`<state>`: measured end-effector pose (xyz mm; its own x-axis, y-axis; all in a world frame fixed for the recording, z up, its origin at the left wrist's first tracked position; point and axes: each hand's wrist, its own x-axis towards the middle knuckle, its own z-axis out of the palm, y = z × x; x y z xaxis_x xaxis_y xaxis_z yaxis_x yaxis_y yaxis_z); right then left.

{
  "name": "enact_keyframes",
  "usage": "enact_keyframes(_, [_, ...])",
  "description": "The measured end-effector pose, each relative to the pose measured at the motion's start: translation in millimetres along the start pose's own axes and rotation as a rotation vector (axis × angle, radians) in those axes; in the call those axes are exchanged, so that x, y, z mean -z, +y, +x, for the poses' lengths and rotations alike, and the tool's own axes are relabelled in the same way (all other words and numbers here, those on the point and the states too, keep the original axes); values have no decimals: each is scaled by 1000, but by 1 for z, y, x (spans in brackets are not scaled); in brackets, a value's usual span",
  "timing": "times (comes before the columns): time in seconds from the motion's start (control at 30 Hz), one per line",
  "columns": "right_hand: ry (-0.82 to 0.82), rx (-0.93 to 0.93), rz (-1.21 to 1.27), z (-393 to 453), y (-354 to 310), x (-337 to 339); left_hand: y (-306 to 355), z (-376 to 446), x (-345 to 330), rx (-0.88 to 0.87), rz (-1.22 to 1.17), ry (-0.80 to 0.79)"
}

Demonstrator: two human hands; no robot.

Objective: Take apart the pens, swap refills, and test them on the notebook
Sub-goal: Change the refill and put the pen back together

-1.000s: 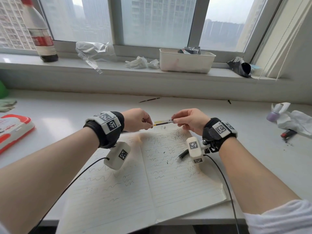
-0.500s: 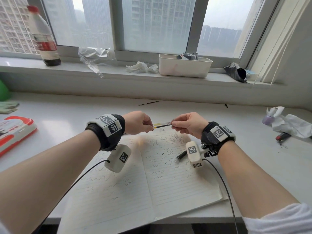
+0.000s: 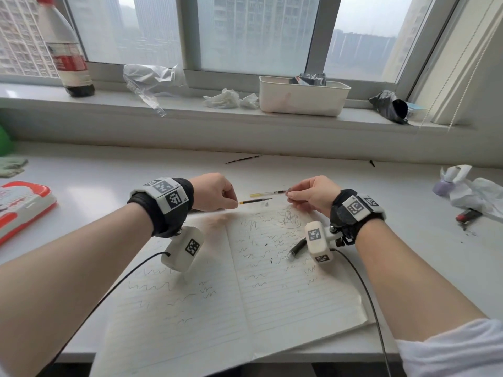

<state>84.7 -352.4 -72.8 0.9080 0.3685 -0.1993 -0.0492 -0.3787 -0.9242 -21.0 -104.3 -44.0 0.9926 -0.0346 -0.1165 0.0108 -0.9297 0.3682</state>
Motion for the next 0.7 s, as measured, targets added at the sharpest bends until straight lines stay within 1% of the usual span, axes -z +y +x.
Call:
enact_keyframes(0.13, [-8, -21, -141, 7, -5, -6, 2, -3, -2, 1, -36, 1])
enact_keyframes(0.23, [-10, -13, -146, 5, -6, -8, 3, -7, -2, 1, -48, 3])
enact_keyframes(0.4, [59, 50, -173, -16, -11, 9, 4, -19, -1, 9, -14, -35])
enact_keyframes(0.53, [-36, 61, -188, -47, -15, 16, 7, -32, 2, 16, 9, -48])
enact_keyframes(0.63, [-157, 35, -201, -65, -14, 6, 7, -42, 3, 19, 4, -39])
enact_keyframes(0.7, [-217, 20, -255, -73, -13, -5, 7, -50, 4, 26, -6, -22])
